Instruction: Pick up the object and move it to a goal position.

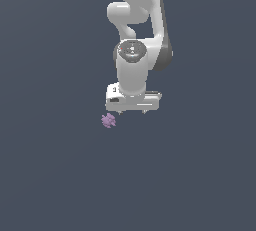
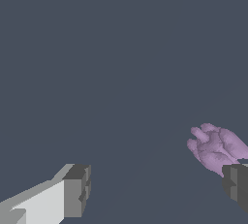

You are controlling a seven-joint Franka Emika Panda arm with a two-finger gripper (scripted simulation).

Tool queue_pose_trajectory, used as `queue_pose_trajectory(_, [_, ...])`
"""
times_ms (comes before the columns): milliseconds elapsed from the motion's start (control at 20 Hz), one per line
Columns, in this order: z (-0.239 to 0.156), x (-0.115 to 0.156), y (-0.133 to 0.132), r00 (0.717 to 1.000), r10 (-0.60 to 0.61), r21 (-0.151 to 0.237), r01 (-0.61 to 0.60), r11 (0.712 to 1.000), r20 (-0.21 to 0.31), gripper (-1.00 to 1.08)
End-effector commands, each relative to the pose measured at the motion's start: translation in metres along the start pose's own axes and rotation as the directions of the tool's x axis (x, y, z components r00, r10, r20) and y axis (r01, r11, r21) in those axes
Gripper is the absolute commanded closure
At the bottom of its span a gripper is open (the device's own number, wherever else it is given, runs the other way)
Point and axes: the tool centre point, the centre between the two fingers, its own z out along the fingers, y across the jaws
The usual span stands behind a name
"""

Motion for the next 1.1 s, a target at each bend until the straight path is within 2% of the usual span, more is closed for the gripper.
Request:
queue_pose_trajectory(0, [0.0, 0.0, 0.0, 1.0, 0.0, 0.0, 0.0, 1.0, 0.0, -0.92])
queue_pose_trajectory(550, [0.0001, 0.0001, 0.0001, 1.0, 0.0, 0.0, 0.0, 1.0, 0.0, -0.92])
queue_pose_trajectory(1050, [-0.0073, 0.0014, -0.0075, 1.0, -0.015, 0.025, 0.016, 1.0, -0.022, -0.92])
